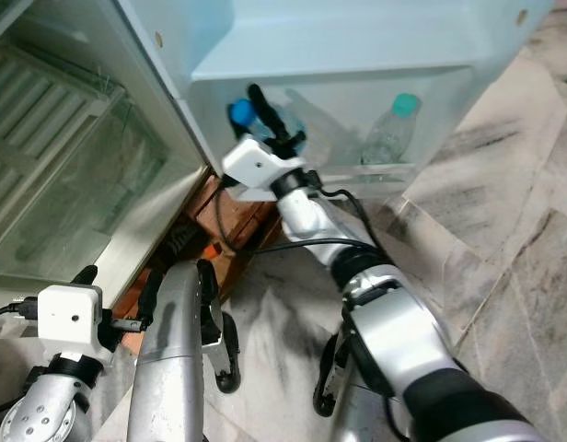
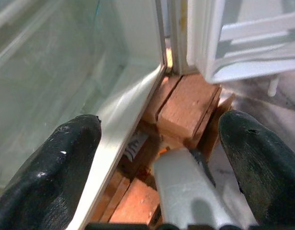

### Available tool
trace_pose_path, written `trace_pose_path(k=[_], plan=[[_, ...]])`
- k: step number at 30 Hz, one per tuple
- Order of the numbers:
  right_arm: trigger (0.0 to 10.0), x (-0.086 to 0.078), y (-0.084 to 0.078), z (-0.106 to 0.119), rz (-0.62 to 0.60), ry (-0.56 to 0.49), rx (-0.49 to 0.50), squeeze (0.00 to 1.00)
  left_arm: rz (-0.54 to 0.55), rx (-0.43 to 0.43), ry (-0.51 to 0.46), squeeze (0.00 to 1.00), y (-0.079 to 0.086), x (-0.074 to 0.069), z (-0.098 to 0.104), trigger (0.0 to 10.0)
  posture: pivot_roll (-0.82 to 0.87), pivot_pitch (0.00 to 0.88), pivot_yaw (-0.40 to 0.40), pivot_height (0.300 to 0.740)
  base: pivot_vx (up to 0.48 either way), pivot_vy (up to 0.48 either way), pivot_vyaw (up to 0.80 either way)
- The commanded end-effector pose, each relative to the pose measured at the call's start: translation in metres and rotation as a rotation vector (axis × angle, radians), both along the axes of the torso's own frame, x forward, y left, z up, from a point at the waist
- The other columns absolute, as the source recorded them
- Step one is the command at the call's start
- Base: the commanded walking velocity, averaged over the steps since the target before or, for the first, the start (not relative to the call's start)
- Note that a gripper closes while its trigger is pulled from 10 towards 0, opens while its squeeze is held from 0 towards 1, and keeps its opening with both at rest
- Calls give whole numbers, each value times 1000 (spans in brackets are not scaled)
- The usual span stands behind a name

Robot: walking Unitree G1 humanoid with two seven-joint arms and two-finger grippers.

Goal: Restocking fridge

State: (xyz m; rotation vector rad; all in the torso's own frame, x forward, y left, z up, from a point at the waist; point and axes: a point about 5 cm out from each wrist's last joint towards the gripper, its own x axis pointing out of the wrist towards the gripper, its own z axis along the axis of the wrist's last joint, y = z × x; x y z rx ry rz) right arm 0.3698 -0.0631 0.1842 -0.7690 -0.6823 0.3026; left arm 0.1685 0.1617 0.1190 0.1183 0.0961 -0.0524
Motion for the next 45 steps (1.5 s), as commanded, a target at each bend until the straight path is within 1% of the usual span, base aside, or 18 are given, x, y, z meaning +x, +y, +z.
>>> trace_pose_path(k=[1, 3, 5, 7, 9, 10, 12, 13, 15, 17, 18, 22, 24, 27, 28, 30, 33, 45], plan=[[10000, -5, 1, -19, -9, 17, -82, 0, 4, 16, 24, 0, 1, -5, -2, 10000, 387, 419, 81, 532, 0, 0, 0], [10000, -5, 2, -18, -3, -10, -114, 0, 3, 17, 25, 0, 1, -5, -2, 10000, 395, 419, 83, 532, 0, 0, 0], [10000, -4, 2, -15, -19, -19, -102, 0, 4, 17, 27, 0, 1, -6, -2, 10000, 394, 419, 83, 532, 0, 0, 0], [10000, -1, 7, -5, -26, -65, -119, 0, 4, 16, 32, 0, 0, -6, -3, 10000, 395, 415, 84, 532, 0, 0, 0], [10000, 2, 5, -3, -47, -45, -92, 0, 3, 14, 32, 0, -1, -6, -3, 10000, 395, 415, 84, 532, 0, 0, 0], [10000, 7, -2, -4, -110, 20, -25, 0, 0, 13, 29, 0, -3, -5, -2, 10000, 391, 412, 78, 532, 0, 0, 0], [10000, 10, -12, -9, -173, 85, 34, 0, -1, 12, 26, 0, -4, -4, -2, 10000, 391, 412, 78, 532, 0, 0, 0], [10000, 12, -24, -16, -237, 140, 71, 0, 0, 12, 23, 0, -3, -3, -2, 10000, 390, 405, 75, 532, 0, 0, 0], [10000, 12, -29, -19, -259, 156, 80, 0, 0, 12, 23, 0, -3, -2, -2, 10000, 390, 405, 75, 532, 0, 0, 0], [10000, 14, -59, -30, -391, 244, 177, 0, -4, 12, 19, 0, -3, 4, -3, 10000, 374, 394, 81, 532, 0, 0, 0], [10000, 14, -59, -30, -391, 244, 177, 0, -4, 12, 19, 0, -3, 4, -3, 10000, 374, 394, 81, 532, 0, 0, 0], [10000, 14, -80, -35, -462, 291, 238, 0, -15, 10, 8, 0, -6, 10, -3, 10000, 358, 369, 83, 532, 0, 0, 0], [10000, 14, -82, -36, -471, 298, 242, 0, -17, 10, 7, 0, -6, 11, -3, 10000, 358, 369, 83, 532, 0, 0, 0], [10000, 13, -90, -41, -507, 356, 308, 0, -25, 8, -6, 0, -8, 18, -3, 10000, 344, 353, 80, 532, 0, 0, 0], [10000, 14, -96, -44, -541, 394, 369, 1000, -28, 6, -15, 0, -9, 22, -2, 10000, 339, 346, 78, 532, 0, 0, 0], [10000, 15, -100, -44, -560, 427, 445, 1000, -29, 4, -23, 0, -10, 26, -2, 10000, 333, 327, 77, 532, 0, 0, 0], [10000, 17, -103, -38, -578, 426, 505, 1000, -39, 6, -29, 0, -10, 30, -4, 10000, 326, 310, 81, 532, 0, 0, 0], [10000, 22, -112, -26, -558, 451, 604, 1000, -62, 9, -69, 0, -10, 55, -3, 10000, 282, 241, 86, 532, 0, 0, 0]])
